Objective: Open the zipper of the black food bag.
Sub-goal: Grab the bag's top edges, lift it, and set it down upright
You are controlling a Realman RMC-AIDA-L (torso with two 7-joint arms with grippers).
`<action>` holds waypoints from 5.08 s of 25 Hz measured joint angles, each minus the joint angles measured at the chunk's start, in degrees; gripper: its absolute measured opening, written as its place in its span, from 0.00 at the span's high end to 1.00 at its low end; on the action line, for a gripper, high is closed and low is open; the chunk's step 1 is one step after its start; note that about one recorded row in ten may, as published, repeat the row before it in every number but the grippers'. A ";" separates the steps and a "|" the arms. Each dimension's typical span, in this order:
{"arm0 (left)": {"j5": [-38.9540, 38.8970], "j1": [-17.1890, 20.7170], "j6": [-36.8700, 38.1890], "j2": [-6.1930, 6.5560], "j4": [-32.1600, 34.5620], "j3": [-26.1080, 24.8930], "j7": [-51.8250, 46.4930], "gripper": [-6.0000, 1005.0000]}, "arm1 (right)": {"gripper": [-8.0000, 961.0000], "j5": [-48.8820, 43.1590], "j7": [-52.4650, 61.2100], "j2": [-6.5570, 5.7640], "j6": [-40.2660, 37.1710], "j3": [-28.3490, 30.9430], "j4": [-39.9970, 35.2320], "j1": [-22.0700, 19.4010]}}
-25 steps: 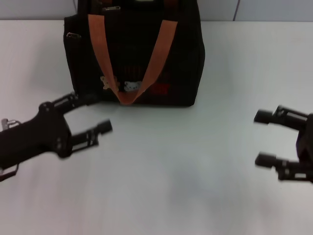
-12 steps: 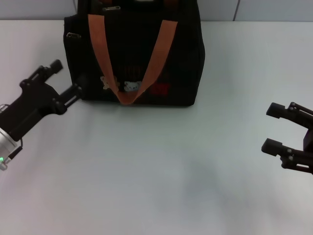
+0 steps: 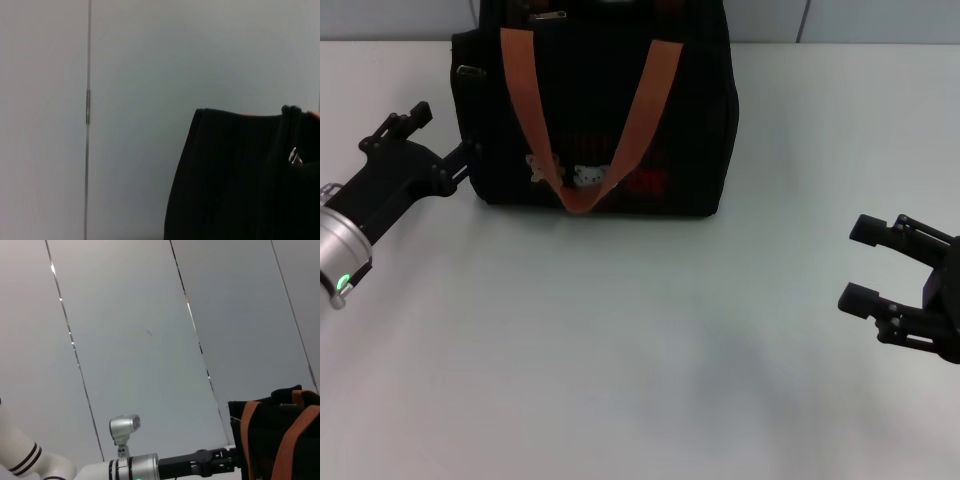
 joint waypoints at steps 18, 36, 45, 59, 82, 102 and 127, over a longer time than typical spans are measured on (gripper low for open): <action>0.27 -1.57 -2.79 0.01 -2.09 0.73 3.22 0.58 | 0.12 -0.22 -0.06 0.11 1.66 -0.04 0.70 0.54; 0.82 -1.13 3.82 0.32 -1.52 6.56 3.29 0.88 | 0.12 -0.17 0.23 0.10 2.05 0.29 0.70 0.97; 0.92 2.02 14.15 0.52 0.55 9.58 2.77 0.88 | 0.12 0.08 0.36 0.10 2.11 0.46 0.70 0.75; 0.86 8.19 28.01 0.64 10.36 12.57 -4.87 0.88 | 0.12 0.22 1.00 0.10 2.03 0.57 0.70 1.10; -0.62 4.91 44.41 0.14 28.79 20.40 -19.10 0.97 | 0.12 0.31 1.44 0.10 1.57 1.87 0.69 -0.35; -6.49 18.28 46.66 3.23 26.23 25.81 -28.67 0.70 | 0.12 0.30 2.10 0.01 4.79 5.34 0.73 3.07; 6.53 21.19 26.85 0.63 22.18 24.98 -26.07 0.29 | 0.12 0.39 3.22 0.10 10.11 5.20 1.84 7.26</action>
